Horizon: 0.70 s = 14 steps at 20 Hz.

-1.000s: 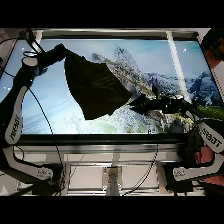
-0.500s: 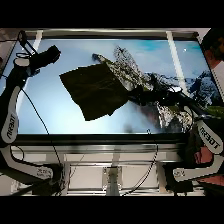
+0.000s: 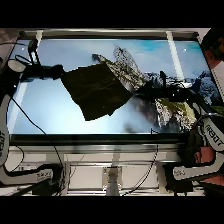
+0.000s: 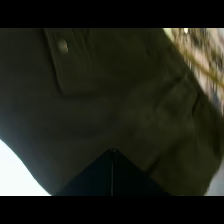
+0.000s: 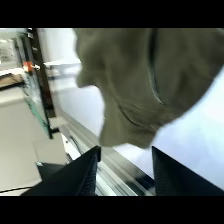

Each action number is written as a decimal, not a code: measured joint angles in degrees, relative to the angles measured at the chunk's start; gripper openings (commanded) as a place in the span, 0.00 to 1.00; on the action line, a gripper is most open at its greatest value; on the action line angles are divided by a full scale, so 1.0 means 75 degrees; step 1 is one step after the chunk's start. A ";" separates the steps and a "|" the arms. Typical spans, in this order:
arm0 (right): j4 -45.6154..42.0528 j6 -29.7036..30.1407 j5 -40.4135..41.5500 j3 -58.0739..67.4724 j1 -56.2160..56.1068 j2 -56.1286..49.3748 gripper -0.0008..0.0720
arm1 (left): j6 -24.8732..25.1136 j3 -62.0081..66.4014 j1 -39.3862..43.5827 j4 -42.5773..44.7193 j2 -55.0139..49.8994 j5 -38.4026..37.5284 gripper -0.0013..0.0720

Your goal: Fold the clothes and pants, and hang the long-sleeved shirts on hangers.

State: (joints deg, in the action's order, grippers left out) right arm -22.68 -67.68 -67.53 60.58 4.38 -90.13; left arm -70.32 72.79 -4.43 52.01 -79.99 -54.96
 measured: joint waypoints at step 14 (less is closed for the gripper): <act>-0.0166 -0.0729 0.1142 0.0469 -0.0699 -0.1445 0.63 | -0.1099 -0.4803 0.0778 -0.1212 0.2503 -0.0219 0.56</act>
State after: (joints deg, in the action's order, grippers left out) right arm -23.92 -73.14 -58.96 64.10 -0.86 -100.97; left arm -78.56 36.77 1.41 42.92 -61.21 -56.60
